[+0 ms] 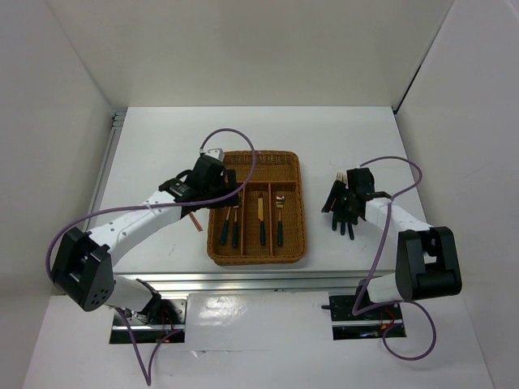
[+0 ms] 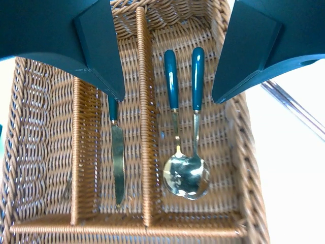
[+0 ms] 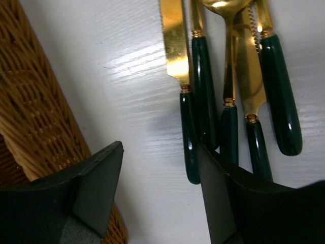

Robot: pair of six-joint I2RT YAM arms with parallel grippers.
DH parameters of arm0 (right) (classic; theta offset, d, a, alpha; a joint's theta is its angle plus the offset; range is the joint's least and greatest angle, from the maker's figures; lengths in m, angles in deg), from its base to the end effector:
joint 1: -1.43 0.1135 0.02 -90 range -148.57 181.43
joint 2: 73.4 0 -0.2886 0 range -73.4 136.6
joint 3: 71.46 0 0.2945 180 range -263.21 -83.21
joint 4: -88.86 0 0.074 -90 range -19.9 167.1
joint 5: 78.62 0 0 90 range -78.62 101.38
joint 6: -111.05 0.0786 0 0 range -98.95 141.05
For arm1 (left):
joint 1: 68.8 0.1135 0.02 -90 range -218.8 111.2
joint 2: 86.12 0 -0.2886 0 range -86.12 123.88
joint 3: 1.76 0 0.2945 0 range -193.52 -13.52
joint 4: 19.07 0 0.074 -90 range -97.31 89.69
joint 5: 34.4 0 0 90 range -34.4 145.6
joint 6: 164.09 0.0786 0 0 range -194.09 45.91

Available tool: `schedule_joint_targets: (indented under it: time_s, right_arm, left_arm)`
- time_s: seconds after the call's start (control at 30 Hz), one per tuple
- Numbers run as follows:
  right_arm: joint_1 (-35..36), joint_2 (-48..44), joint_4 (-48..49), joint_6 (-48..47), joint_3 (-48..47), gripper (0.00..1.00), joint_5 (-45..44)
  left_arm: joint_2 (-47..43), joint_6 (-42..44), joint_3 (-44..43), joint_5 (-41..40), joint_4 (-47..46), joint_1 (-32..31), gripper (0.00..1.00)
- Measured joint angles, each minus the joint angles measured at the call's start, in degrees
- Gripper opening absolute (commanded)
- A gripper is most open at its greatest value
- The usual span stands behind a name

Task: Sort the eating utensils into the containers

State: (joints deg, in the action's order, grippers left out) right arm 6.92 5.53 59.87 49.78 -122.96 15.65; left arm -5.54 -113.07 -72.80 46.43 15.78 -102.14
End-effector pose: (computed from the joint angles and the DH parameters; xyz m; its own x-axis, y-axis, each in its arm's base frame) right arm 0.3083 0.0355 0.1341 -0.7928 0.4054 -0.4552 0.2790 0.9053 0.3203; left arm 0.3173 -0.1937 0.2434 -0.7358 -0.2593 -0.6256 -0.0198 0.9316 -0.3629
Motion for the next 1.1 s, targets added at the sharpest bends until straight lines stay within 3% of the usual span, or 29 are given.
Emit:
schedule_joint_targets:
  time_s: [0.43, 0.93, 1.1]
  right_arm:
    - [0.0, 3.5, -1.6, 0.2, 0.0, 0.49, -1.7]
    - [1.4, 8.4, -1.6, 0.6, -3.8, 0.05, -3.0]
    - [3.8, 9.2, -5.8, 0.5, -6.9, 0.05, -5.9]
  left_arm:
    - [-2.1, 1.3, 0.0, 0.0, 0.6, 2.6, 0.84]
    - [-3.5, 1.8, 0.0, -1.4, 2.3, 3.8, 0.84]
    - [-4.0, 2.4, 0.0, -1.8, 2.6, 4.3, 0.84]
